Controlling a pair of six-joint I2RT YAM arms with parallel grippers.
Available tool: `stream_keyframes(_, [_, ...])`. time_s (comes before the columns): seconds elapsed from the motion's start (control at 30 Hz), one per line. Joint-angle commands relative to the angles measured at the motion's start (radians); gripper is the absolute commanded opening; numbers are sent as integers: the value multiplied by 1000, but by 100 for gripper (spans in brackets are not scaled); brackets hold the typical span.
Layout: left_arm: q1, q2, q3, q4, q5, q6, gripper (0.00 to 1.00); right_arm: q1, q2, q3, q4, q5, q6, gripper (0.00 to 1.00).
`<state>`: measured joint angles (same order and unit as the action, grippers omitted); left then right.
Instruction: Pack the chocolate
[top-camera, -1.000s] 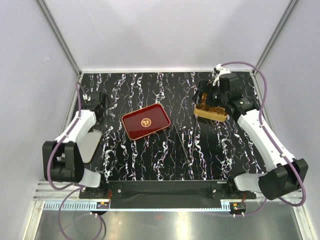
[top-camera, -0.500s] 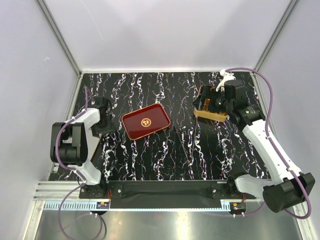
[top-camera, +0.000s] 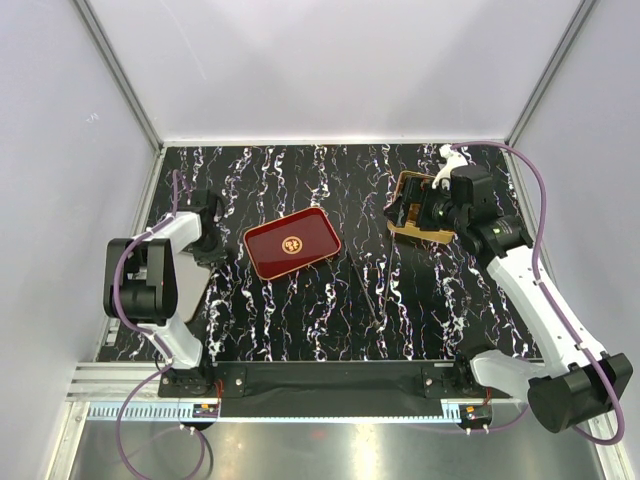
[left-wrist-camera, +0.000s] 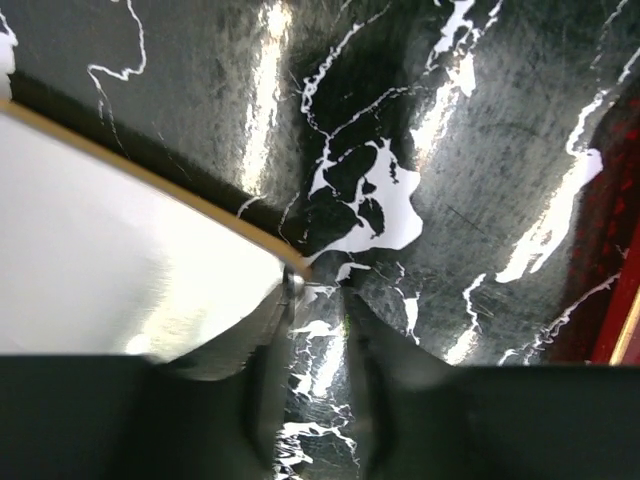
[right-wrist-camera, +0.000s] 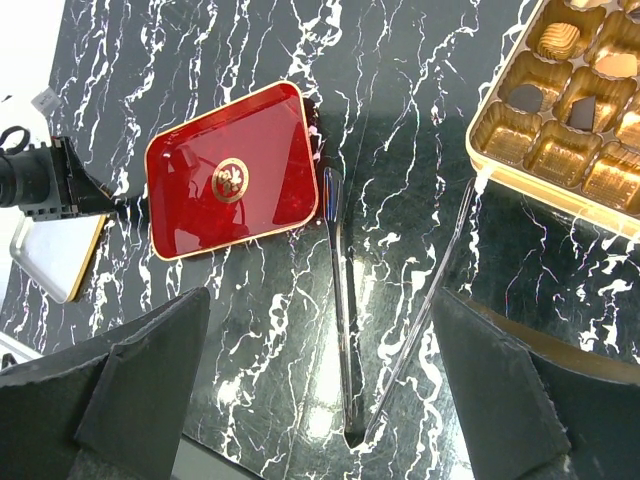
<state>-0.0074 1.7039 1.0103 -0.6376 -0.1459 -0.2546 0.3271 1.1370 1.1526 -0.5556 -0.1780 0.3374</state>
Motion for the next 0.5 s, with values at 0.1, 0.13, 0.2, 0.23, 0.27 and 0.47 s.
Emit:
stream_keyframes(0.1, [6, 72, 1, -43, -90, 2, 12, 0, -26, -2, 22, -21, -8, 100])
stream_keyframes(0.13, [6, 74, 14, -53, -89, 0, 9, 0, -28, -2, 19, -20, -8, 100])
stream_keyframes(0.2, [6, 68, 31, -80, -89, -5, 0, 0, -29, -1, 13, -20, -5, 100])
stream_keyframes(0.23, [6, 60, 46, -95, -90, -6, 0, -2, -31, 1, 7, -21, -3, 100])
stream_keyframes(0.27, [6, 51, 59, -108, -101, -8, 0, 0, -33, 2, 5, -29, 0, 99])
stream_keyframes(0.47, [6, -125, 196, -266, -138, 2, 0, 0, -59, -2, 29, -139, 44, 98])
